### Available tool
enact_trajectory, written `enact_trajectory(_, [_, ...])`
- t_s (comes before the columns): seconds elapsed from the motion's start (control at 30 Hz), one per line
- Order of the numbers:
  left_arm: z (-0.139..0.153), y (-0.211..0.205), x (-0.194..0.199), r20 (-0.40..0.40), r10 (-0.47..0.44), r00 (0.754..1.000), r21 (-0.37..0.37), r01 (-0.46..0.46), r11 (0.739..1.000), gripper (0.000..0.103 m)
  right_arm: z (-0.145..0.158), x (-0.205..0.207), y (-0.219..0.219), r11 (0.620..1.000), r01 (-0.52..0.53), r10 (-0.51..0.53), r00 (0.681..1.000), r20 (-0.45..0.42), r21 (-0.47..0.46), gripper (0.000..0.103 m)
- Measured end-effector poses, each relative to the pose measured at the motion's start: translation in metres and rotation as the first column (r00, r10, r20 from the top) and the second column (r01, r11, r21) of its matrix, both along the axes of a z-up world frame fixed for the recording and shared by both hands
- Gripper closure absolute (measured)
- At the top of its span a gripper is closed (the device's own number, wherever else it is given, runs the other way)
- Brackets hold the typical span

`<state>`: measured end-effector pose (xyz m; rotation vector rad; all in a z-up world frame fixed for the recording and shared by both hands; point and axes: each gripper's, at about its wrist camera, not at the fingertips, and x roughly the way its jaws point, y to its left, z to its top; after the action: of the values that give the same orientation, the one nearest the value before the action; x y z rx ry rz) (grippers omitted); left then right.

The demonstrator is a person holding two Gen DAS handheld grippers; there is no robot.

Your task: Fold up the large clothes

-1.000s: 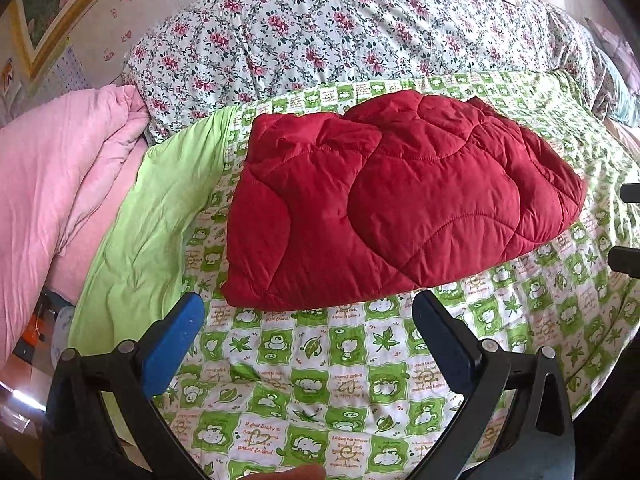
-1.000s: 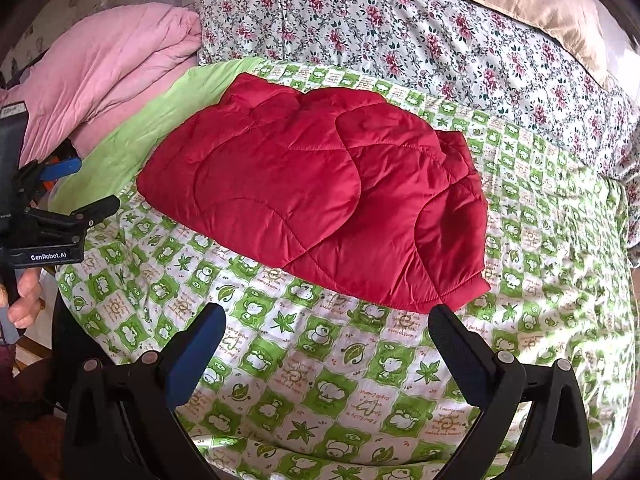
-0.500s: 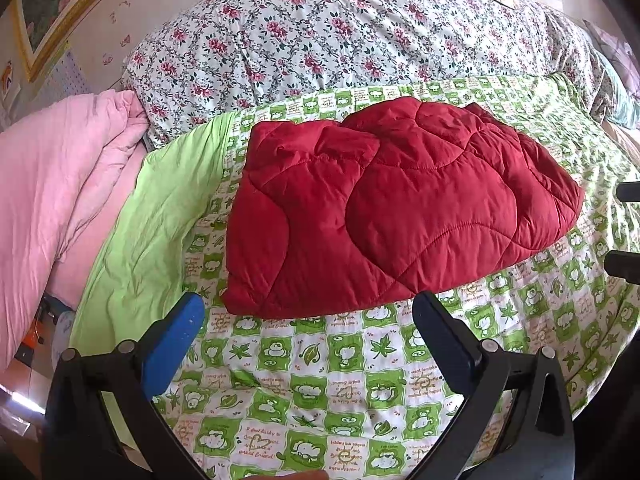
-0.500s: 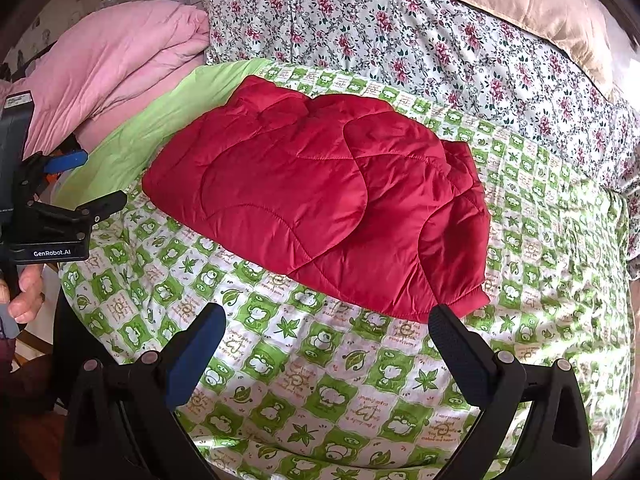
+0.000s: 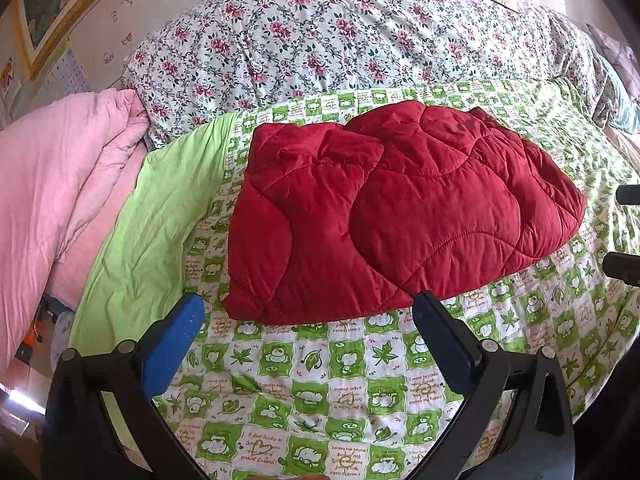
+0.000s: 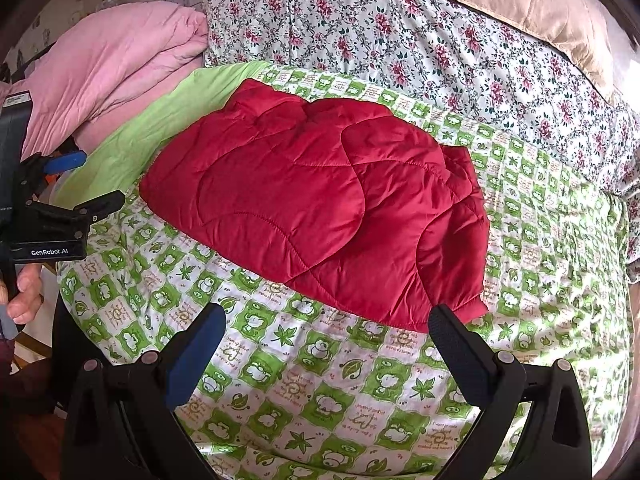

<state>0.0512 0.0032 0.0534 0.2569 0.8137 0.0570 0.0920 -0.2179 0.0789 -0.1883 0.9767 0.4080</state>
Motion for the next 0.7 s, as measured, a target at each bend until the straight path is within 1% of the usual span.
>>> enact_trajectory(0.7, [-0.0018,0.0033,0.0094,-0.008,0.008,1.000,-0.005,-0.008,1.000,0.000,-0.0034,0.0091,0.0005,1.000,0.005,-0.005,1.000,0.000,-0.003,0.001])
